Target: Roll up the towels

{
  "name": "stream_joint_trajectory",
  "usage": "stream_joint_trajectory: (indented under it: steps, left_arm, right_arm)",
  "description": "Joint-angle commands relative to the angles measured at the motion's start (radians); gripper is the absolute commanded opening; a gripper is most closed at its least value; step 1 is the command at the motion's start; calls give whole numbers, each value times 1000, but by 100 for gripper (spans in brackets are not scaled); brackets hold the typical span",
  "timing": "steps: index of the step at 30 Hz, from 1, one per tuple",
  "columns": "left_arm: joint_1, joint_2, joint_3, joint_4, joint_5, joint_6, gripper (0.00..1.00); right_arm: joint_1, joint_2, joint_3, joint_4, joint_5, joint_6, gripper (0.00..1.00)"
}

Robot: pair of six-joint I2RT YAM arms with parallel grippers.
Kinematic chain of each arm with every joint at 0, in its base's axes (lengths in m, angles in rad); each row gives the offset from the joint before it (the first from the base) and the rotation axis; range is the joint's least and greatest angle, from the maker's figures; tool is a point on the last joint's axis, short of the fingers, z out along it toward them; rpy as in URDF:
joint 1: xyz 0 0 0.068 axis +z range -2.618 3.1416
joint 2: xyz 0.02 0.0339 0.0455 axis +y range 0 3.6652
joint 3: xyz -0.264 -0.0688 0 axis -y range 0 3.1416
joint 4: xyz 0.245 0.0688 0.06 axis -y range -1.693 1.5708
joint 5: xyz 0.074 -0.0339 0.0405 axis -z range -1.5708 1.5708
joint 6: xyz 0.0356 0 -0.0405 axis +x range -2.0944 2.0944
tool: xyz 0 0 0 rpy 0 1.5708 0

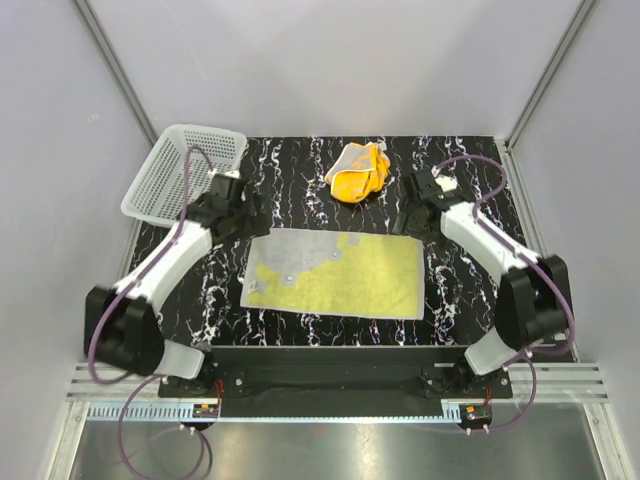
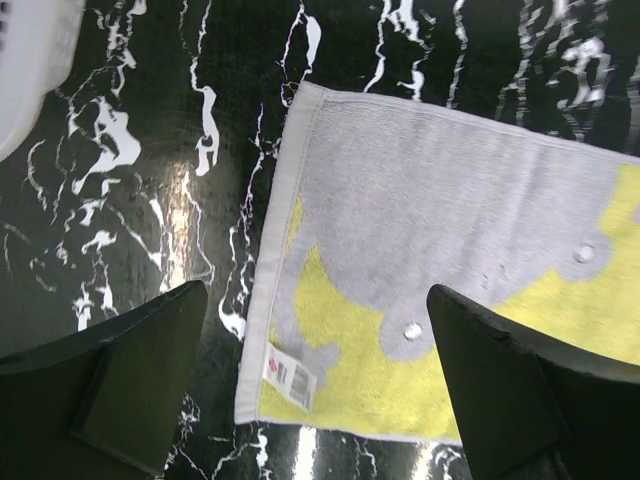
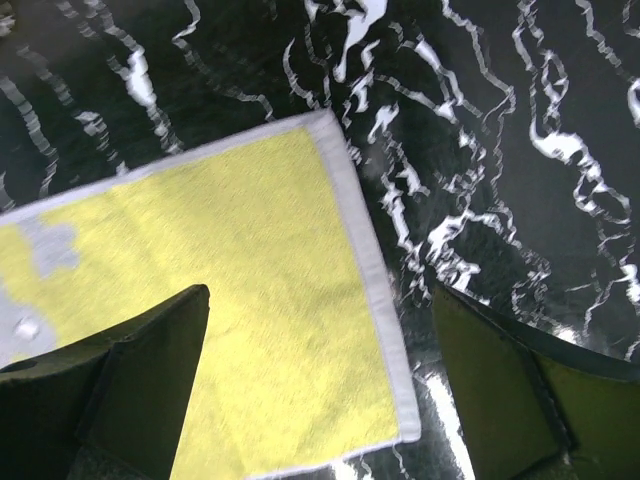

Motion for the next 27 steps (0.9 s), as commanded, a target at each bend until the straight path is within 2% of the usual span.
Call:
stream_joint_trajectory:
  steps: [1, 2, 4, 7, 11, 14, 17, 21, 23, 24, 25, 27]
  left_arm:
    - [6, -177, -83, 47, 51, -58, 99]
    - [6, -205, -116, 70, 91, -72, 99]
    - [6, -283, -216, 88, 117, -121, 99]
    - [7, -398, -348, 131, 185, -199, 99]
    - [9, -562, -564, 301, 298, -308, 99]
    - [12, -650, -620, 279, 237, -354, 99]
    - [12, -765, -661, 231, 101, -406, 99]
    - [15, -954, -778, 323, 97, -475, 99]
    - [15, -1024, -817, 351, 148, -489, 76]
    - [16, -1034, -822, 334, 143, -521, 69]
    - [16, -1029, -819, 304, 130, -532, 67]
    - [18, -948, -789, 195, 130, -529, 89]
  right_arm:
    - [-13, -118, -95, 30, -108, -5, 100]
    - [-14, -132, -126, 42, -204, 1, 100]
    - [-16, -170, -195, 93, -282, 38, 100]
    - [-14, -332, -383, 174, -380, 106, 100]
    - [-13, -498, -499, 265, -538, 95, 100]
    - [-14, -595, -499, 202, -517, 87, 100]
    - [-13, -666, -499, 135, -485, 95, 100]
    - [-14, -739, -547, 113, -445, 178, 99]
    - [-14, -779, -589, 115, -397, 212, 100]
    - [-14, -790, -600, 99, -374, 254, 100]
    - [-14, -807, -617, 93, -344, 268, 100]
    - [-14, -792, -620, 76, -313, 281, 100]
